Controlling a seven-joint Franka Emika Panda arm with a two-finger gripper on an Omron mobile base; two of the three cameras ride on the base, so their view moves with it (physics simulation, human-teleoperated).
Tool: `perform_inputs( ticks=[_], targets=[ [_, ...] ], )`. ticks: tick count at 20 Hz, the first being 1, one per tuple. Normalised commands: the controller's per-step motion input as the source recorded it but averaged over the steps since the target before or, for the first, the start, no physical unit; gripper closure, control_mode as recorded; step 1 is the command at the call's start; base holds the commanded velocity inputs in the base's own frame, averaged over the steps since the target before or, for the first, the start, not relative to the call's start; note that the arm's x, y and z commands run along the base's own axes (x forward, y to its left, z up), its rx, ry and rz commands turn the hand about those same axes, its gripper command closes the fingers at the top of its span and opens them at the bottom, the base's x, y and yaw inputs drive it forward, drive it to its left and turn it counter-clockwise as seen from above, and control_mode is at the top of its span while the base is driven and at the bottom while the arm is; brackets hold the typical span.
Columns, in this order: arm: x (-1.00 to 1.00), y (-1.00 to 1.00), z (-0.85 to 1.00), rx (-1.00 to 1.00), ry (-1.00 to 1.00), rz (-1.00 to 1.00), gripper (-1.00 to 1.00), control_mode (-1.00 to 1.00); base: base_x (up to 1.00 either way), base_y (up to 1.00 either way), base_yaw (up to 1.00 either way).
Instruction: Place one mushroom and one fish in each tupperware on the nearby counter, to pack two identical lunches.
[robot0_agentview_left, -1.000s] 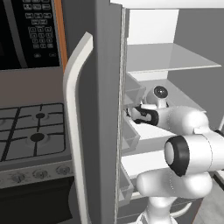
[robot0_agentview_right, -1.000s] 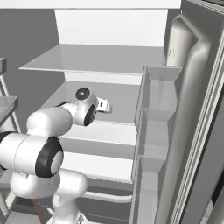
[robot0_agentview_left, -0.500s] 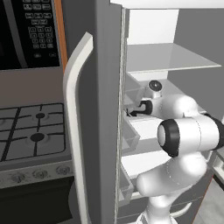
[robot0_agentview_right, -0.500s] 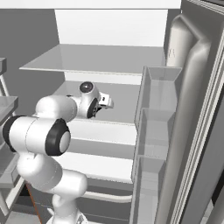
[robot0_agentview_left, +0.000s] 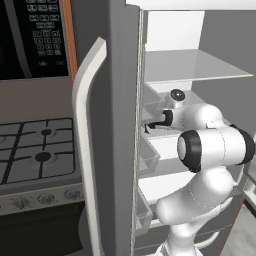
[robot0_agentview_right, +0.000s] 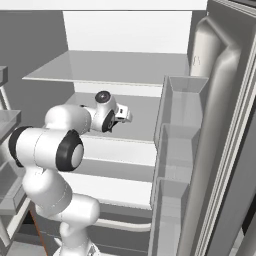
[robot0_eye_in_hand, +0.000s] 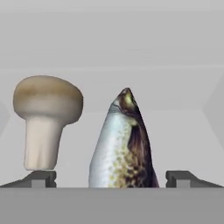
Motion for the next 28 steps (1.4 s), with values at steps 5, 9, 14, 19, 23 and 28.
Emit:
perform_inputs(
  ticks=[5, 9, 14, 19, 23, 28],
  targets=[
    [-0.33, -0.26, -1.0, 0.0, 0.0, -0.01, -1.0, -1.0, 0.0, 0.0, 0.0],
    [-0.61, -0.22, -1.0, 0.0, 0.0, -0.05, 1.0, -1.0, 0.0, 0.0, 0.0],
    [-0.65, -0.27, -1.0, 0.0, 0.0, -0.09, 1.0, -1.0, 0.0, 0.0, 0.0],
    [-0.43, -0.31, -0.87, 0.0, 0.0, -0.06, 1.0, -1.0, 0.0, 0.0, 0.0],
    [-0.5, -0.13, -0.21, 0.0, 0.0, 0.0, 1.0, -1.0, 0.0, 0.0, 0.0],
    [-1.0, -0.43, 0.12, 0.0, -0.05, 0.03, 1.0, -1.0, 0.0, 0.0, 0.0]
  ],
)
